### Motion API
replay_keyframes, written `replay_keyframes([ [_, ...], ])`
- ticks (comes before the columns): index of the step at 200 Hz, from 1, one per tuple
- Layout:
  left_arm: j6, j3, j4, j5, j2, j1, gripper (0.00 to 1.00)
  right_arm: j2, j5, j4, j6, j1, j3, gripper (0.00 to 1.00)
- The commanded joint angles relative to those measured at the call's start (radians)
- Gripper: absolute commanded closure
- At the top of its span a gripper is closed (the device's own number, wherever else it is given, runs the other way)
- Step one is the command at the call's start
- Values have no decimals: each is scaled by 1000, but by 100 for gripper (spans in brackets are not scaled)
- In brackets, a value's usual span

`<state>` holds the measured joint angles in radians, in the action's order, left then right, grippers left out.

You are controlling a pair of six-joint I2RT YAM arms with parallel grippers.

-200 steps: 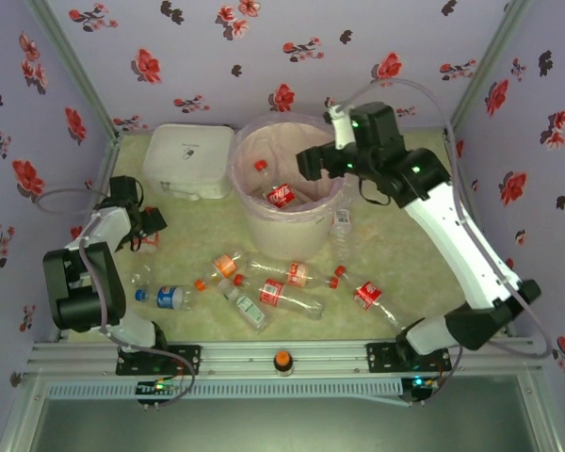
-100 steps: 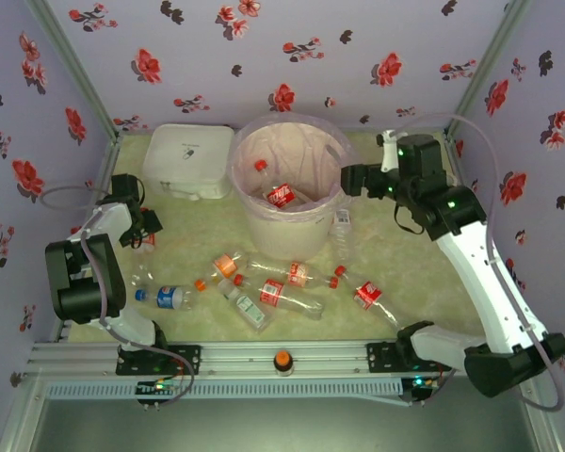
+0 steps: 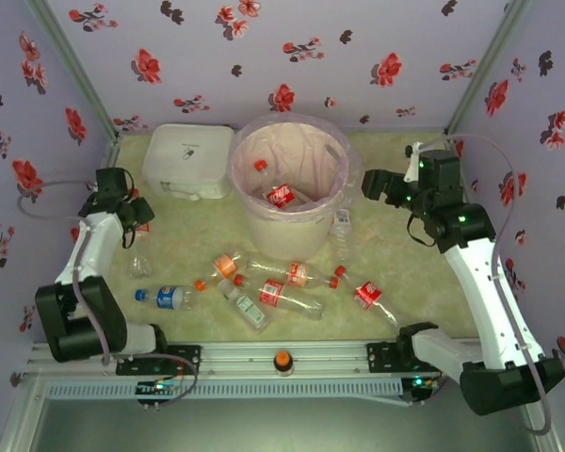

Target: Put the plastic bottles in the bin

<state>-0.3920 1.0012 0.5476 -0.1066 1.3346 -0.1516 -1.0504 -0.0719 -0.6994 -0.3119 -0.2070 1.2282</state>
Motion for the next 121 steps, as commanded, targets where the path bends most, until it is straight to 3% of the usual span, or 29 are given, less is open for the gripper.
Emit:
replay_keyframes([
  [1,-37,46,48,48,-96,-7,63,15,-33,37,-45,31,-21,0],
  [27,-56,109,95,76,-223,-1,66,15,-36,36,-63,41,-34,0],
  [60,-101,218,117,90,-361,9,77,32,-29,95,-110,46,-82,0],
  [98,-237,282,-14,139,-468,14,96,69,36,174,-173,54,-160,0],
  [121,-317,335,-107,227,-455,15,100,84,94,155,-175,54,-174,0],
])
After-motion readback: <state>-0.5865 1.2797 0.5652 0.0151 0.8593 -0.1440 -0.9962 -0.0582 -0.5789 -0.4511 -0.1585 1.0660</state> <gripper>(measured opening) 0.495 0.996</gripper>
